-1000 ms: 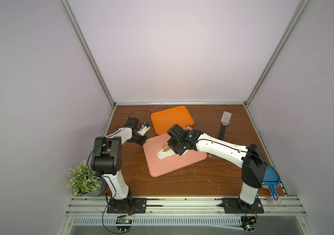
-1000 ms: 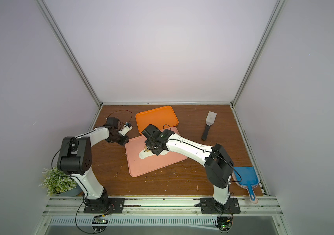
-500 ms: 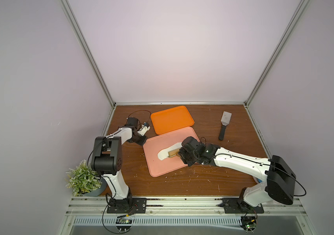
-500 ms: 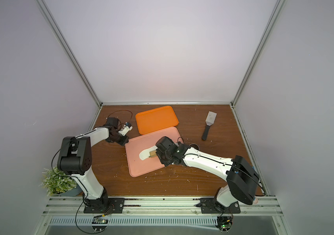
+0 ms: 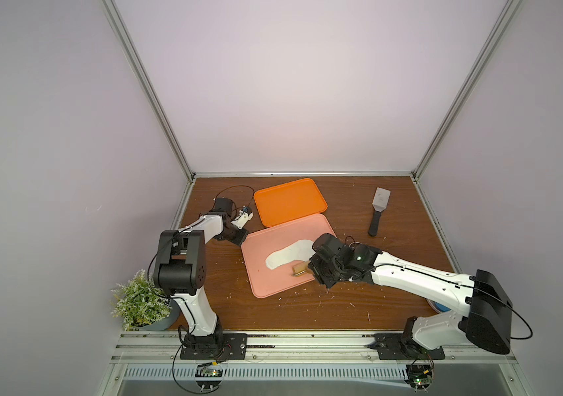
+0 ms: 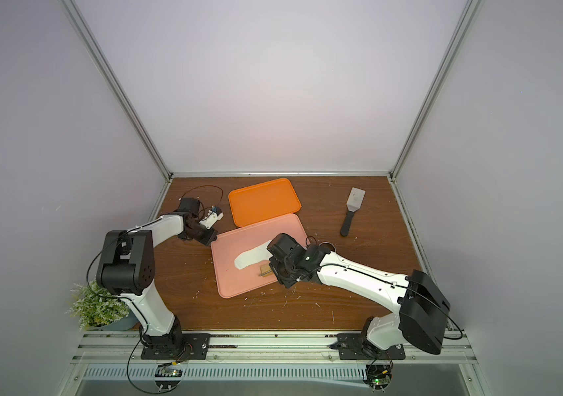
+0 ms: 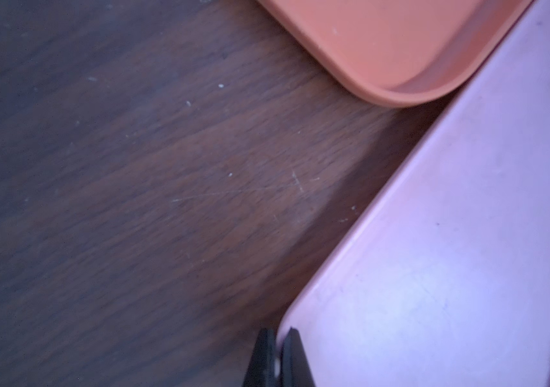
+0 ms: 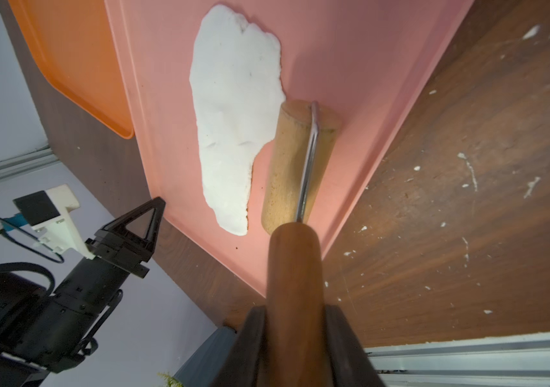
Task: Roll out the dumpling wrappers from the dough
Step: Flatten out the dough on the work surface.
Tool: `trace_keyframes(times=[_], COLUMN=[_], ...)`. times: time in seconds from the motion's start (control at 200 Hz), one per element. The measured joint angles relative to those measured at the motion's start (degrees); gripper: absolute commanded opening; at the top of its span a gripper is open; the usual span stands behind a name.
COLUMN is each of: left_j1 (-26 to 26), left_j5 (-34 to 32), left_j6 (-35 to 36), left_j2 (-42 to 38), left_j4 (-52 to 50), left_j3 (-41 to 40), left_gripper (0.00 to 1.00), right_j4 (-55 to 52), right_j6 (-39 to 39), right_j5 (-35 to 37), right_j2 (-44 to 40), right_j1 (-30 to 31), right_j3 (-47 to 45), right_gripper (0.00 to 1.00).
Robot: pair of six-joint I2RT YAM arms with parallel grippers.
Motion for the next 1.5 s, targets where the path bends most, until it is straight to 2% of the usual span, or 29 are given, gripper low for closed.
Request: trace_keyframes(times=[0.23, 0.47, 0.57, 0.856, 1.106, 1.501], left_j1=[0.00, 0.00, 0.00, 0.00, 0.00, 0.00], left_j5=[0.00, 0.00, 0.00, -0.02, -0.02, -0.04], left_j6=[0.00, 0.02, 0.02, 0.02, 0.00, 0.00], left_j2=[0.00, 0.00, 0.00, -0.04, -0.11, -0.13], left_j4=[0.00, 0.00, 0.07, 0.09, 0.20, 0.24], left_j3=[0.00, 0.00, 0.00, 0.00, 0.00, -0.04], left_gripper=[0.00, 0.00, 0.00, 0.00, 0.00, 0.00], right_j4=[-4.07, -4.81, -3.96, 7.23, 12.81, 16.06], right_j6=[-4.92, -7.91, -8.04, -5.42, -1.79, 1.68], right_j5=[2.19, 5.38, 4.63, 1.38, -0.44, -0.81], right_j2=[10.14, 18.95, 20.46, 13.05, 6.86, 4.50], right_j1=[0.04, 0.02, -0.02, 0.02, 0.52, 2.01], right_j3=[17.16, 23.93, 21.77, 7.96, -1.14, -5.49], right_gripper=[0.00, 0.00, 0.00, 0.00, 0.00, 0.00])
